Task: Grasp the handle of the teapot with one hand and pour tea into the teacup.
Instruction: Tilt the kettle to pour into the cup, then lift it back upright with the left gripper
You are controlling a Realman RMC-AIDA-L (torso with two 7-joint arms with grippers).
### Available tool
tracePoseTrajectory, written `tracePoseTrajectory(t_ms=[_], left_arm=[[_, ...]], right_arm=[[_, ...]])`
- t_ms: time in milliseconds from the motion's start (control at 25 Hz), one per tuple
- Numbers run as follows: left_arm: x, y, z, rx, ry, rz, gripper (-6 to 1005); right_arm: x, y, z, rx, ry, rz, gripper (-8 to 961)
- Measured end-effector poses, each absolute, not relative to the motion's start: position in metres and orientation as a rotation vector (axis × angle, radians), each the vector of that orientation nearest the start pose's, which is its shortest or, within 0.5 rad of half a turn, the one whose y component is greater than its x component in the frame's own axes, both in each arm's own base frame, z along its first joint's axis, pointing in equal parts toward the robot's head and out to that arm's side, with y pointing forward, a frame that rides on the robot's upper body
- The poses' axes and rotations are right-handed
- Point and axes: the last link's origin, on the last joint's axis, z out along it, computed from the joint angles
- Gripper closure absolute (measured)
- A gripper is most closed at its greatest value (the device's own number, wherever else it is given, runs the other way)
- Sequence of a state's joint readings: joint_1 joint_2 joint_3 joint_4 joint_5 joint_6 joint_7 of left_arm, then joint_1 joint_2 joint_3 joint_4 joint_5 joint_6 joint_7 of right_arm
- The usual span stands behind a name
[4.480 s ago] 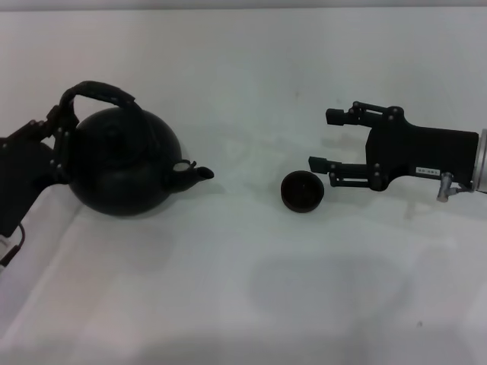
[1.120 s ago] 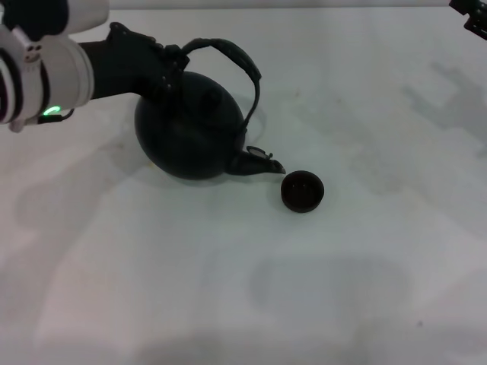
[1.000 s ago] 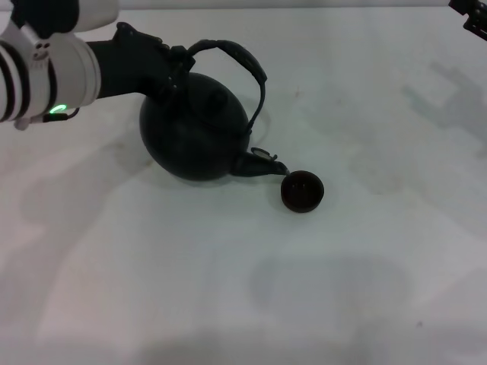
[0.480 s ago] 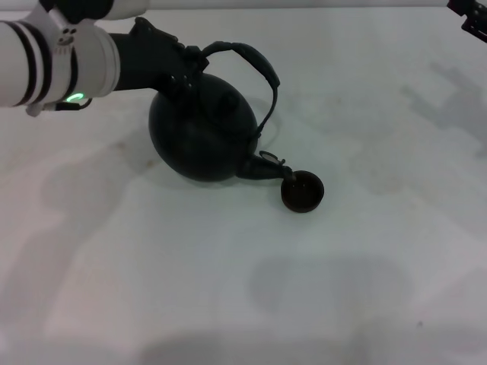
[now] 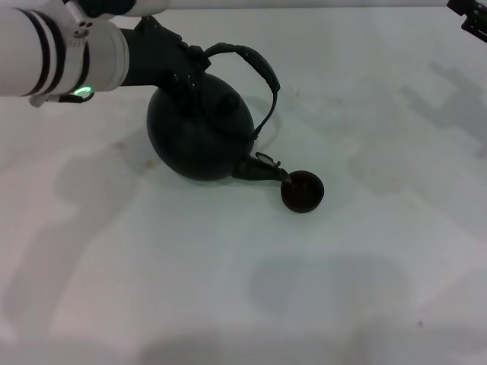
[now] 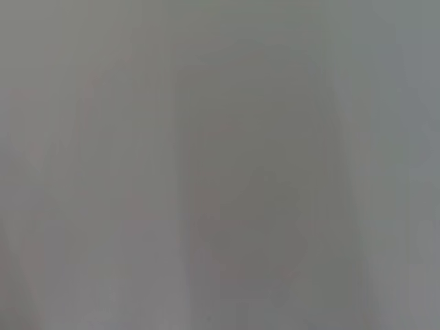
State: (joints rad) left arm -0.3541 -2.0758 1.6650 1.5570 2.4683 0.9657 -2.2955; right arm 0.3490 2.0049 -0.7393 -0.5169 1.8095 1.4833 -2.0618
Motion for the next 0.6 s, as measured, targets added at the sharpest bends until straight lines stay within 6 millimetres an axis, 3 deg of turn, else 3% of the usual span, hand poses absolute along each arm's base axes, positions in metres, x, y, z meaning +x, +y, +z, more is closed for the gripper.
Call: tracePoseTrajectory(t_ms=[600], left_arm=[[-0.1362,0.3540,-0.0208,-2.503,-0.215,0.131,885]], right_arm=[[0.3064,0.3198,0.0646,-2.100,0.507,1.045,112]])
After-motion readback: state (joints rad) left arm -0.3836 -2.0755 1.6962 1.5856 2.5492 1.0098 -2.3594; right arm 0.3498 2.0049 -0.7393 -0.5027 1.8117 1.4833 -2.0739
